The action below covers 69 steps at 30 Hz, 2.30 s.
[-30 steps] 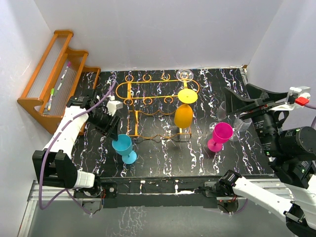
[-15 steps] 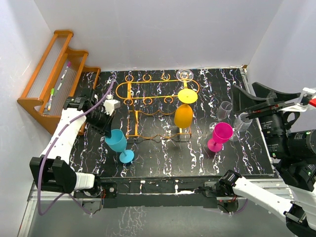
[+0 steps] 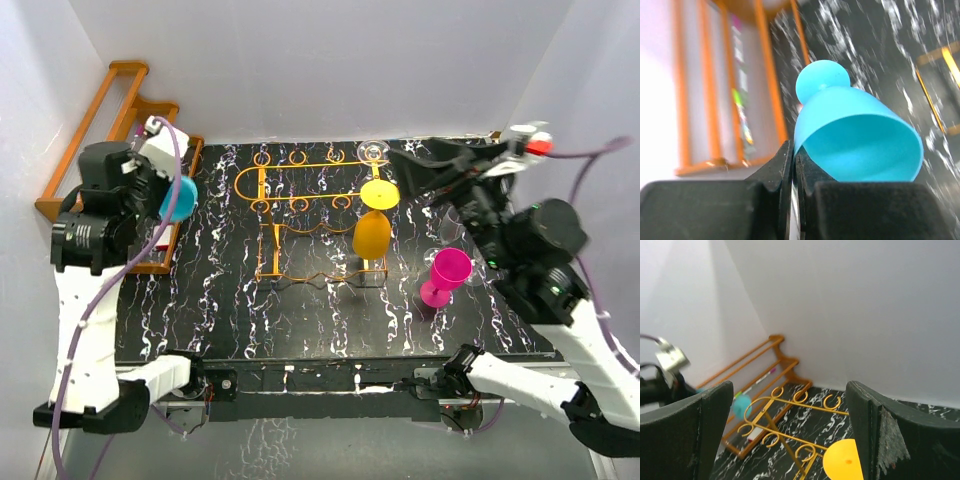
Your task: Place the wine glass upside down on the wine glass rack
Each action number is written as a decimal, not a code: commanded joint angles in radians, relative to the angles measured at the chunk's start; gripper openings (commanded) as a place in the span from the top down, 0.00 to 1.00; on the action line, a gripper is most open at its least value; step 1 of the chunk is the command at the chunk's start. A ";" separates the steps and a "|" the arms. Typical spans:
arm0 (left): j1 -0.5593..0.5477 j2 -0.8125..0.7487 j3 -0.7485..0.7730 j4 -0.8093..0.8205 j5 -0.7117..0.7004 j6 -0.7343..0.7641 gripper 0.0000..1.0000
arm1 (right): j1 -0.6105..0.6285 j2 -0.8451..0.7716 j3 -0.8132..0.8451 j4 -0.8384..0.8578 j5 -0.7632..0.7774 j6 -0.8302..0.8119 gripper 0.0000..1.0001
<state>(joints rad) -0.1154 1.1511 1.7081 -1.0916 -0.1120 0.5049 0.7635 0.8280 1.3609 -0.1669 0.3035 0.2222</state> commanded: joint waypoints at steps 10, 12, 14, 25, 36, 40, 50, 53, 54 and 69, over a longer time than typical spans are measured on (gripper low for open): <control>-0.004 -0.424 -0.646 1.704 0.474 0.170 1.00 | 0.000 0.178 0.006 0.248 -0.370 0.189 0.02; -0.004 -0.461 -0.853 2.100 0.625 0.134 1.00 | -0.001 0.200 -0.007 0.300 -0.420 0.234 0.03; -0.004 -0.449 -0.949 2.350 0.708 0.072 1.00 | 0.000 0.220 -0.023 0.369 -0.474 0.275 0.04; -0.005 -0.358 -1.125 2.884 0.773 -0.002 1.00 | -0.001 0.351 -0.041 0.625 -0.581 0.425 0.18; -0.028 -0.360 -1.185 2.885 0.797 0.101 1.00 | 0.014 0.510 -0.048 0.890 -0.623 0.570 0.45; -0.038 -0.360 -1.188 2.885 0.805 0.110 1.00 | 0.040 0.532 -0.055 0.919 -0.573 0.558 0.45; -0.053 -0.364 -1.206 2.885 0.817 0.100 1.00 | 0.069 0.592 -0.025 0.987 -0.526 0.544 0.51; -0.056 -0.365 -1.211 2.885 0.824 0.104 1.00 | 0.077 0.609 -0.021 0.991 -0.524 0.544 0.54; -0.058 -0.364 -1.213 2.883 0.823 0.106 1.00 | 0.081 0.612 -0.020 0.992 -0.521 0.544 0.54; -0.069 -0.363 -1.224 2.883 0.831 0.123 1.00 | 0.115 0.650 -0.026 1.068 -0.488 0.547 0.68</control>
<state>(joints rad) -0.1764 0.7971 0.4892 1.6016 0.7078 0.6182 0.8642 1.4712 1.2995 0.8188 -0.2005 0.7689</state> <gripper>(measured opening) 0.012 0.328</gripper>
